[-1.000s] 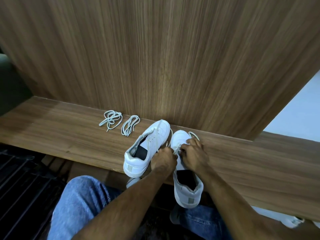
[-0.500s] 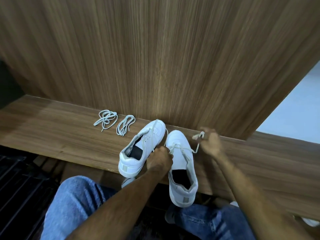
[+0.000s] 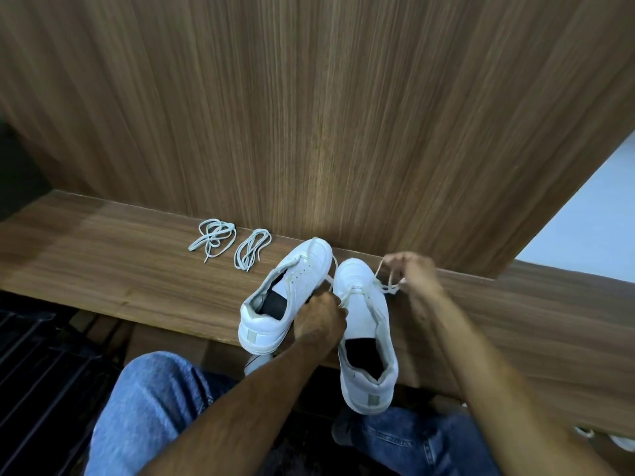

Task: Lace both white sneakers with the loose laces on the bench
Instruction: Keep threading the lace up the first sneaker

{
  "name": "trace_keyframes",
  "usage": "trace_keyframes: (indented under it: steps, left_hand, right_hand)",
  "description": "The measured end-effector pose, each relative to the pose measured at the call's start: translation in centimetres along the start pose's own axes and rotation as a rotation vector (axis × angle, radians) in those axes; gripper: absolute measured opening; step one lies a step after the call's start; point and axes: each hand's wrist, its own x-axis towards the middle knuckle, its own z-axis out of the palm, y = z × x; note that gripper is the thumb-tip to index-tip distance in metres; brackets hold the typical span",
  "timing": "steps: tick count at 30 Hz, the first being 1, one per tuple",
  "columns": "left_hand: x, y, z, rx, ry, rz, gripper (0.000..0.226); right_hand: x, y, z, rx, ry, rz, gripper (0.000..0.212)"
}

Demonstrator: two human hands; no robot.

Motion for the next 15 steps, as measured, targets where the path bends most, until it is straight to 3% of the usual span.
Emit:
trace_keyframes:
  steps: [4, 7, 10, 12, 15]
  left_hand:
    - [-0.2, 0.3, 0.0, -0.003, 0.001, 0.008, 0.028]
    - [-0.3, 0.4, -0.1, -0.009, 0.013, 0.018, 0.027]
    - [-0.3, 0.4, -0.2, -0.014, 0.005, 0.01, 0.027]
    - [-0.3, 0.4, -0.2, -0.013, 0.001, 0.006, 0.027]
    - [-0.3, 0.4, -0.1, -0.001, 0.004, 0.015, 0.028]
  right_hand:
    - [-1.4, -7.5, -2.6, 0.59, -0.073, -0.154, 0.016]
    - [-1.8, -10.5, -3.4, 0.73, -0.066, -0.315, 0.013]
    - [-1.1, -8.4, -2.1, 0.38, 0.019, -0.352, 0.013]
    - [0.0, -4.4, -0.9, -0.061, 0.023, -0.33, 0.023]
    - [1.0, 1.9, 0.2, -0.704, -0.127, -0.352, 0.023]
